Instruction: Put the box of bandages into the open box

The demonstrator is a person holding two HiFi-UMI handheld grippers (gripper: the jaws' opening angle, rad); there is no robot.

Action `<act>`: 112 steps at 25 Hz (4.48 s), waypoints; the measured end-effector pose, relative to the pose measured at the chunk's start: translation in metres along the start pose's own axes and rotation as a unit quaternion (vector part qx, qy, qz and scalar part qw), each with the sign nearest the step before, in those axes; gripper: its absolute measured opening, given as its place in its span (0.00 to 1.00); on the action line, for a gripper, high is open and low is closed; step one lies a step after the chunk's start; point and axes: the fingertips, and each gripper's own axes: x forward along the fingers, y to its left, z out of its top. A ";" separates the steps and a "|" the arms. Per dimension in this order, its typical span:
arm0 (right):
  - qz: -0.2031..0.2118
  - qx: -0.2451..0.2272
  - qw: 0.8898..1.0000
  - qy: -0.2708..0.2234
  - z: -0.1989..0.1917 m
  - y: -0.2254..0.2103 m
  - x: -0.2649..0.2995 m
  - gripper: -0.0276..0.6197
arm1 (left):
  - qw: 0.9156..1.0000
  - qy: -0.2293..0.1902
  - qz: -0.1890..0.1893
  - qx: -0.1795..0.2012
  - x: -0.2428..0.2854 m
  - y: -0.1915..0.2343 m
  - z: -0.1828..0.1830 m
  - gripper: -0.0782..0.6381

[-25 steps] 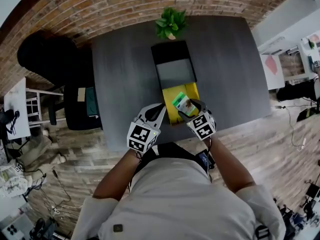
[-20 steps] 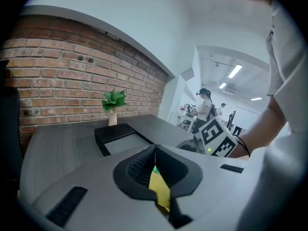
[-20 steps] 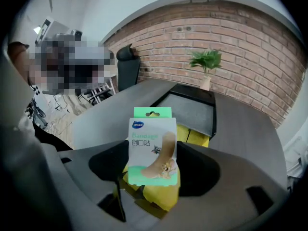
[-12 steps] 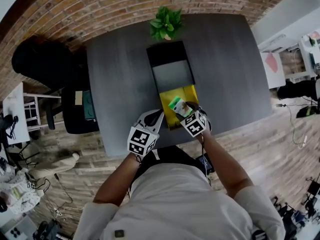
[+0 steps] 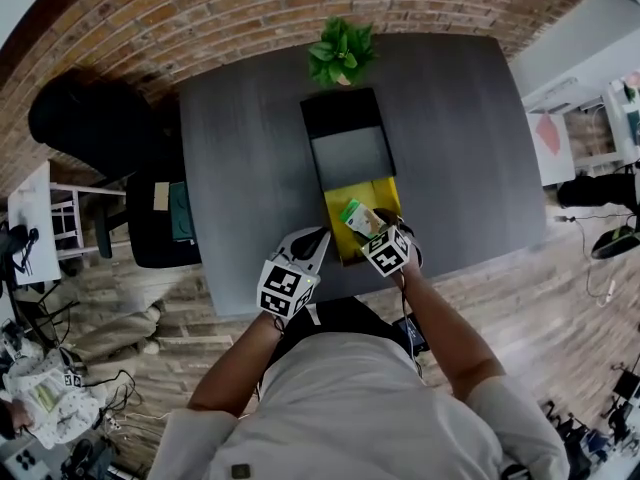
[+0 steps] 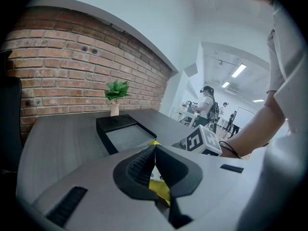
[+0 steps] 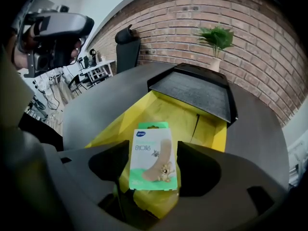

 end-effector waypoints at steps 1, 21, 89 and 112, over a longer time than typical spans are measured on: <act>0.000 0.001 1.000 -0.002 0.001 0.001 -0.001 0.52 | 1.000 0.001 0.000 0.000 -0.001 0.000 0.000 0.13; -0.153 0.093 0.954 -0.240 0.104 0.027 -0.191 0.24 | 0.989 -0.060 -0.098 0.090 -0.071 -0.048 0.069 0.13; -0.295 0.098 0.834 -0.456 0.101 0.489 -0.460 0.08 | 0.927 -0.178 -0.256 0.209 -0.497 -0.213 -0.006 0.13; -0.329 0.109 0.815 -0.465 0.126 0.569 -0.460 0.08 | 0.909 -0.197 -0.293 0.223 -0.571 -0.193 -0.024 0.13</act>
